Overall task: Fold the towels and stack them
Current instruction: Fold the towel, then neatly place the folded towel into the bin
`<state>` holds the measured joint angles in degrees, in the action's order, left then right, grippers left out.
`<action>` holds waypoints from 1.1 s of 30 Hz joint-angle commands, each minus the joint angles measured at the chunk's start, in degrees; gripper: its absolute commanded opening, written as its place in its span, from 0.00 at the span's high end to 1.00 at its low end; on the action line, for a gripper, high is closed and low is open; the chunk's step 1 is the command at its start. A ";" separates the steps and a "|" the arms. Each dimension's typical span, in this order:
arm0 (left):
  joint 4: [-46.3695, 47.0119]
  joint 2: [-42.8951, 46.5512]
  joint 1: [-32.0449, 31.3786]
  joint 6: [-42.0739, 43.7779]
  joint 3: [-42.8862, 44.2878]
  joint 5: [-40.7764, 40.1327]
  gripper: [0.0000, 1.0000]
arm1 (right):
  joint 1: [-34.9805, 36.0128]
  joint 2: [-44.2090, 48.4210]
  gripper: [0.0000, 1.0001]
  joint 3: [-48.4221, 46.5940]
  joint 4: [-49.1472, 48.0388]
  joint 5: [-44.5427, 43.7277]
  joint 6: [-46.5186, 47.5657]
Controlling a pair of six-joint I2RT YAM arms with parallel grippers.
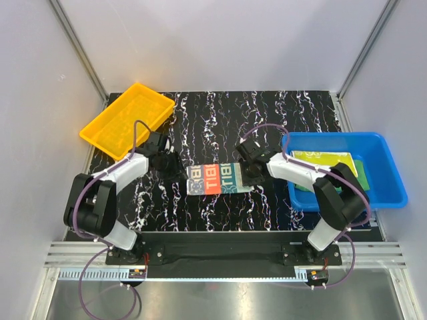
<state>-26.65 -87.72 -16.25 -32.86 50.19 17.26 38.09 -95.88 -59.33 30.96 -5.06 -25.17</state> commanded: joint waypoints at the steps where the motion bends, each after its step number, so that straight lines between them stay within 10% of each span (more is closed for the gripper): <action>1: -2.61 2.91 -0.54 2.71 4.03 -2.76 0.54 | -0.29 5.52 0.65 -1.40 1.30 0.23 -1.73; 6: 5.82 0.54 -2.64 2.63 2.80 12.96 0.53 | -4.42 4.04 0.51 -0.44 -2.65 3.57 0.82; 19: 0.03 -9.22 -3.70 1.48 2.89 2.17 0.53 | -8.73 -5.37 0.40 -0.61 -8.37 12.00 3.02; 33: -10.77 -1.06 -3.53 4.02 11.84 -7.31 0.50 | -8.82 -5.82 0.69 3.78 -11.09 15.69 4.25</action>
<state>-32.58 -93.91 -20.25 -31.66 56.01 15.70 29.12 -100.66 -58.02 20.75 9.65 -21.21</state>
